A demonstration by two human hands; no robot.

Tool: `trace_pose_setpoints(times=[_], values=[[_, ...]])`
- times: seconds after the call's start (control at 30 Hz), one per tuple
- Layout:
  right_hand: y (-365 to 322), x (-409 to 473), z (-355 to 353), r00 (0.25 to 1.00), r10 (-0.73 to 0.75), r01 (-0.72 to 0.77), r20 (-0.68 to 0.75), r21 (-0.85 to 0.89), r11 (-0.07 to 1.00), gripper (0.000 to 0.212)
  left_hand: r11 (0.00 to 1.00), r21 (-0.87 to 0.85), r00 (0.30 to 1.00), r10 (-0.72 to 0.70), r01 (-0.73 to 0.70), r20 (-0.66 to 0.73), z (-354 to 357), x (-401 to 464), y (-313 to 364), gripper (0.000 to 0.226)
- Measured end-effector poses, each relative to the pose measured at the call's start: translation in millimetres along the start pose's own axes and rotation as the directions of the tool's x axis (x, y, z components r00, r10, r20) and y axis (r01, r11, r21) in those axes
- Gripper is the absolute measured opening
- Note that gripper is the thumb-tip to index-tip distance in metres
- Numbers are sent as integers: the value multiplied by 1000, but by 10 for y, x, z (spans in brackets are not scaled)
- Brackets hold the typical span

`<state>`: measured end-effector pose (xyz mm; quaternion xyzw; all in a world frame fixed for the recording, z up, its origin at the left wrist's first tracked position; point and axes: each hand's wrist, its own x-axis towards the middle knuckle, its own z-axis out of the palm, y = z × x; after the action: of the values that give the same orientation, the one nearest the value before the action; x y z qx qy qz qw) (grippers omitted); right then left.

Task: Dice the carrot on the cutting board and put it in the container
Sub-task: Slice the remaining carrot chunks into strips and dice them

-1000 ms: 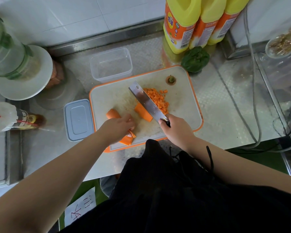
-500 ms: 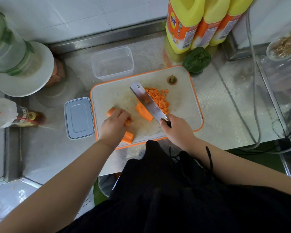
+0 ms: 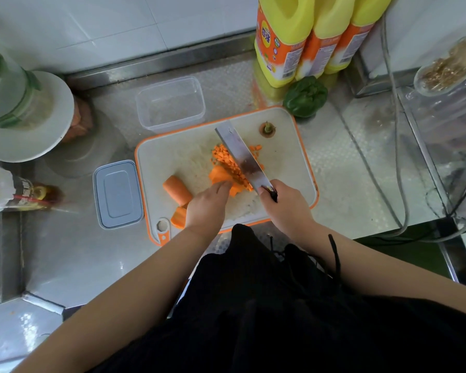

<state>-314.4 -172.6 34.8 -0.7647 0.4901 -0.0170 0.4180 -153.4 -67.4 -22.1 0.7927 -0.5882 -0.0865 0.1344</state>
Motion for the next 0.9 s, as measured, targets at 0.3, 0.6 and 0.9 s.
trace_pose_setpoints(times=[0.3, 0.6, 0.9], values=[[49, 15, -11, 999, -37, 36, -29, -37, 999, 39, 991, 130, 976, -19, -10, 219, -184, 453, -186, 40], [73, 15, 36, 997, -57, 55, -50, -43, 998, 43, 915, 304, 926, 155, -266, 344, -233, 687, -306, 48], [79, 21, 38, 998, -51, 50, -47, -28, 998, 43, 831, 367, 885, 283, -418, 369, -287, 697, -329, 49]])
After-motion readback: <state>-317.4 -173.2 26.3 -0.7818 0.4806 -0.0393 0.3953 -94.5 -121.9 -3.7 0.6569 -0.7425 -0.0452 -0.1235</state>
